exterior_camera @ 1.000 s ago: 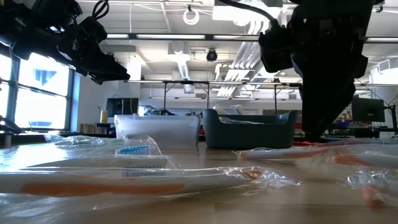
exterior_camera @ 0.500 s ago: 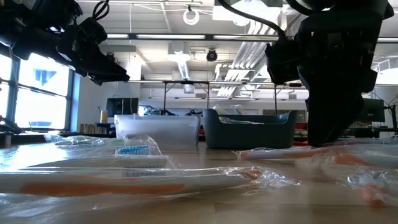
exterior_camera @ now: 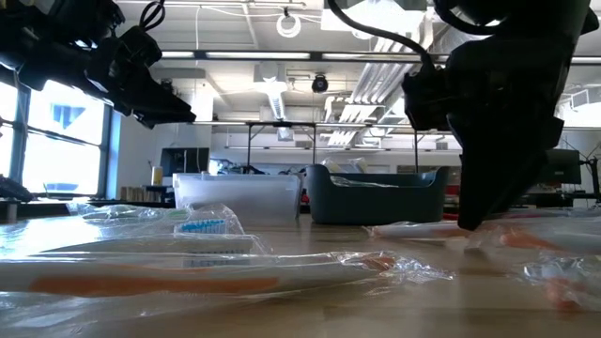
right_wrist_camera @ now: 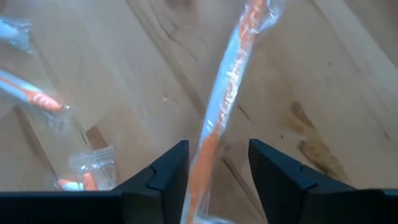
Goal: Pick & Place Toothbrushes
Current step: Put the orange toothbrush into the blue bin
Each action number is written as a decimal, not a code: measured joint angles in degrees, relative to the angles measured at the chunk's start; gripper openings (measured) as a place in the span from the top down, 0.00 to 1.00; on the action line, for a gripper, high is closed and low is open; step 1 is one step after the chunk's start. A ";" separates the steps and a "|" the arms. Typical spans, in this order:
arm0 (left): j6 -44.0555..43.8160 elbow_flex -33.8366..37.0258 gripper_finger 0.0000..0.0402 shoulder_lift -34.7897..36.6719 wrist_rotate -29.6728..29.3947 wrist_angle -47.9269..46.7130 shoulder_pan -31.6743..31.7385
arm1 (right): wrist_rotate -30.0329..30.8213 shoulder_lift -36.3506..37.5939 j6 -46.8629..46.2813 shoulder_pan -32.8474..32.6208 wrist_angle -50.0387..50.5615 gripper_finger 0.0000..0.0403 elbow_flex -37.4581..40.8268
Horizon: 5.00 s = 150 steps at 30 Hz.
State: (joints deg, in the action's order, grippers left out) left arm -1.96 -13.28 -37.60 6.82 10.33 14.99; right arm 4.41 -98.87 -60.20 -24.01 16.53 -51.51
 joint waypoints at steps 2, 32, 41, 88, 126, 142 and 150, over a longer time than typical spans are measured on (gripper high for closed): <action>0.00 0.00 0.57 -0.02 0.00 0.00 0.00 | 0.30 0.00 0.02 0.00 0.02 0.63 0.00; 0.00 0.00 0.57 0.00 0.01 0.00 -0.01 | 0.63 0.00 0.76 0.00 -0.11 0.99 -0.07; 0.00 0.00 0.57 -0.02 -0.01 0.00 0.01 | 1.58 1.23 4.36 0.00 -0.61 0.99 -0.08; 1.77 0.00 0.57 -0.01 -0.10 0.00 -0.01 | 14.54 28.50 58.84 36.45 -7.74 0.99 -0.13; 5.38 0.00 0.57 -0.02 -0.80 0.22 -0.01 | 0.68 3.93 74.99 60.24 -23.69 0.99 -0.13; 6.67 0.00 0.57 0.00 -3.99 0.22 0.00 | -4.54 3.93 76.60 62.07 -18.99 0.99 -0.11; 6.65 0.00 0.57 0.00 -3.99 0.23 0.01 | -4.56 3.93 76.59 62.05 -18.02 0.99 -0.11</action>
State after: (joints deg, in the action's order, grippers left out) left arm 4.70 -13.28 -37.60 2.83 10.56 15.00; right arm -0.14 -94.94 16.38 38.04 -1.48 -51.62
